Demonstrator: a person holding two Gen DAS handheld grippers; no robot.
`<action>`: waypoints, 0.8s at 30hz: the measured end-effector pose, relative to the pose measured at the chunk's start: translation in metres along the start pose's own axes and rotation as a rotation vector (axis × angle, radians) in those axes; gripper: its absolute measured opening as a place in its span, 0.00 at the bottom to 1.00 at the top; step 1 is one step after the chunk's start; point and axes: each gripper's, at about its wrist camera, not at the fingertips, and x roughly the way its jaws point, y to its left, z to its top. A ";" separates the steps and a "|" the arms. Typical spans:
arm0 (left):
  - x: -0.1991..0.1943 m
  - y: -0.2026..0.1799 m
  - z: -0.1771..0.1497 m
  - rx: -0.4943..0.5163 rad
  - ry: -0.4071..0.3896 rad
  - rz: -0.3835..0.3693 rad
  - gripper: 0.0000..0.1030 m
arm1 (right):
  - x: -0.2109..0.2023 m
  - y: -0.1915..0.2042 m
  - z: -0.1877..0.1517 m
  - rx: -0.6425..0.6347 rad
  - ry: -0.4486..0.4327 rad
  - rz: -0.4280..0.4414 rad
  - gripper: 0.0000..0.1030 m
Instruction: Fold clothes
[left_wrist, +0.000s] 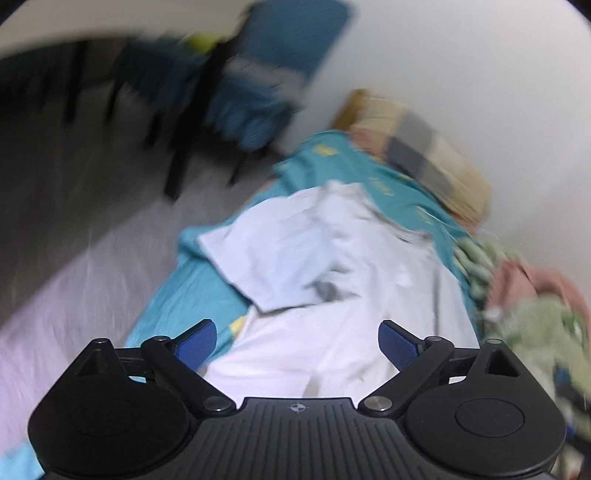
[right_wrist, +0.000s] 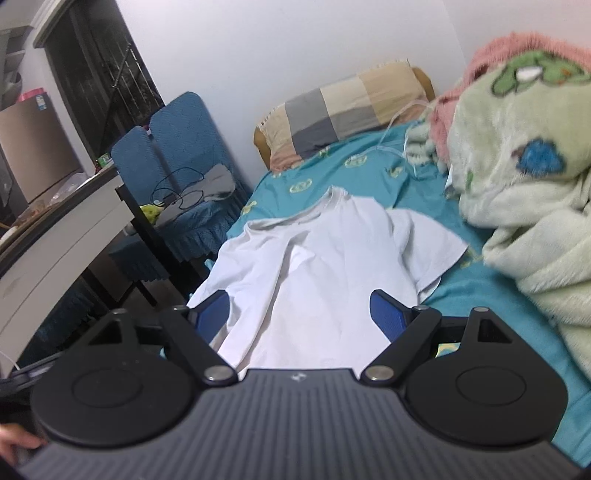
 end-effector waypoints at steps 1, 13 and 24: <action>0.011 0.007 0.005 -0.039 0.009 0.012 0.91 | 0.003 -0.001 0.000 0.012 0.006 0.008 0.82; 0.127 0.057 0.040 -0.233 0.023 0.041 0.64 | 0.068 -0.026 -0.002 0.155 0.079 0.035 0.82; 0.123 0.012 0.056 -0.040 -0.115 0.099 0.03 | 0.092 -0.043 -0.005 0.222 0.117 0.022 0.82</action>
